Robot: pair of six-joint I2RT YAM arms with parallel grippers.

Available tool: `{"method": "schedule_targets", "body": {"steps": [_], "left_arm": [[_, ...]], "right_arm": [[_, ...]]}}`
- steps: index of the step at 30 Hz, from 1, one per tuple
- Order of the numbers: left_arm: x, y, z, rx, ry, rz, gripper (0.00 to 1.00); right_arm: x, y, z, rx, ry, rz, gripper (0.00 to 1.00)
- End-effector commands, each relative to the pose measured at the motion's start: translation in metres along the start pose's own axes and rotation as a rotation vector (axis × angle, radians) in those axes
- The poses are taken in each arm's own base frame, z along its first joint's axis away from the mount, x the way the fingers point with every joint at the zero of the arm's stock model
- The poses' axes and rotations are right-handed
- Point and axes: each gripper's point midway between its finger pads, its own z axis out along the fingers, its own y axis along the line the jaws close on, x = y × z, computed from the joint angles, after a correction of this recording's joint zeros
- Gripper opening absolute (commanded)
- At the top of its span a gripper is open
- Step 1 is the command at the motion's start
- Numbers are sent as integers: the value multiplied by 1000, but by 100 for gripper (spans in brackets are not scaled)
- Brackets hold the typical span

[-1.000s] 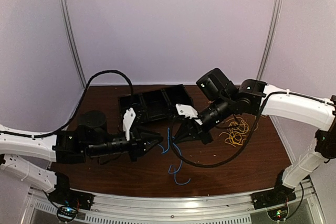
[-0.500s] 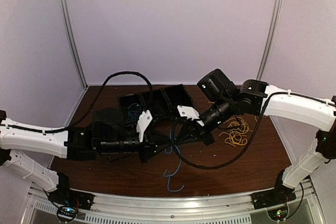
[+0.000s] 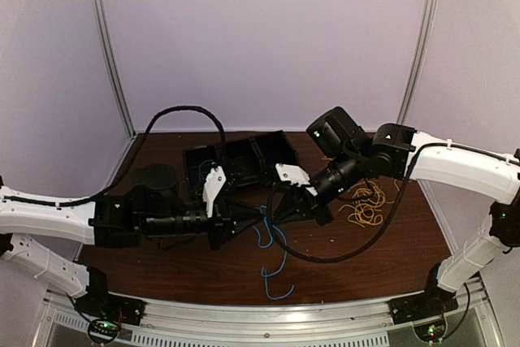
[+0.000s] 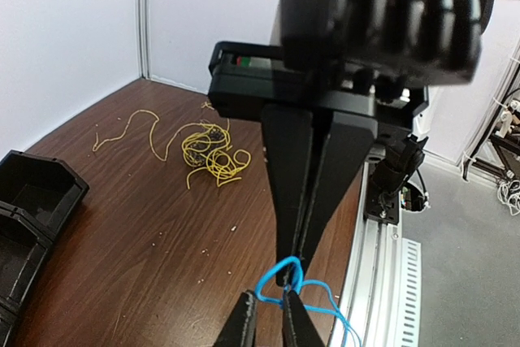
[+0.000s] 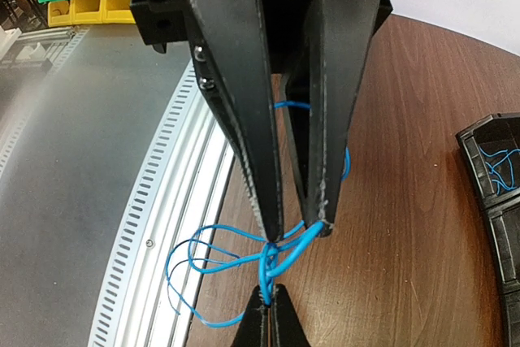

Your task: Untangle the cables

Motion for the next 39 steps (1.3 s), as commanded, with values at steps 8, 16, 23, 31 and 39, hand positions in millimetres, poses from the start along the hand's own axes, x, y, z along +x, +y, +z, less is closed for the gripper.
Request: {"method": "schedule_targets", "body": {"steps": [8, 16, 23, 31, 39], "left_arm": [[4, -5, 11, 29, 27, 29, 22], [0, -7, 9, 37, 9, 33, 25], [-3, 1, -2, -16, 18, 35, 19], [-9, 19, -20, -125, -17, -7, 35], [-2, 16, -6, -19, -26, -144, 49]], "right_arm": [[-4, 1, -5, 2, -22, -6, 0], [-1, 0, -3, 5, -16, -3, 0], [1, -4, -2, 25, -12, 4, 0], [0, -4, -3, 24, -15, 4, 0], [0, 3, -5, -7, -16, -19, 0]]}}
